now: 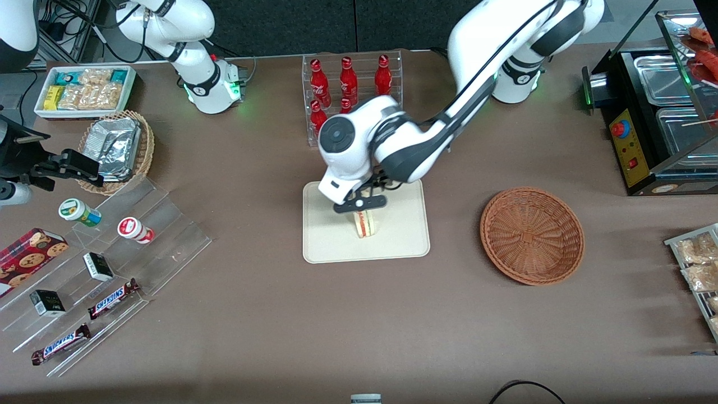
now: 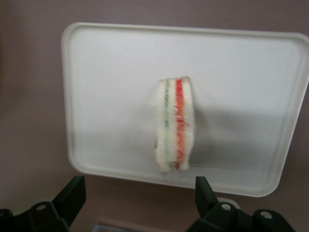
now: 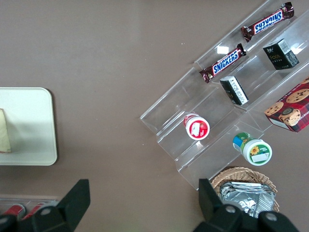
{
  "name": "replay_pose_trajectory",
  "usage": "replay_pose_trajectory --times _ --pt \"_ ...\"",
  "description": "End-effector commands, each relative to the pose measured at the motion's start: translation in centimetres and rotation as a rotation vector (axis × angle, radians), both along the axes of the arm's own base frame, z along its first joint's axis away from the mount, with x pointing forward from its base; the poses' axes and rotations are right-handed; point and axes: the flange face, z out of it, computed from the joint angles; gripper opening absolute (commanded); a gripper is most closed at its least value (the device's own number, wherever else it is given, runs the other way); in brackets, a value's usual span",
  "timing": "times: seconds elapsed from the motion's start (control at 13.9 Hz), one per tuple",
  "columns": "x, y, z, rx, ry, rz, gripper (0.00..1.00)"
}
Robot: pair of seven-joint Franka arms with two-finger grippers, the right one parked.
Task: Place sandwich from basket to tray
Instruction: 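Open the left gripper and raise it away from the sandwich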
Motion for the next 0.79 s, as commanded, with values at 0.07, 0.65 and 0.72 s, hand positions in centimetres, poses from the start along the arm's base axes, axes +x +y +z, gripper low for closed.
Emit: replay_pose_trajectory --times 0.07,0.65,0.72 --pt "1.8 6.6 8.4 0.017 -0.019 0.09 1.0" --pt "4.2 16.7 17.7 0.042 -0.069 0.182 1.0" --pt "4.2 19.1 19.6 0.015 -0.043 0.154 1.0"
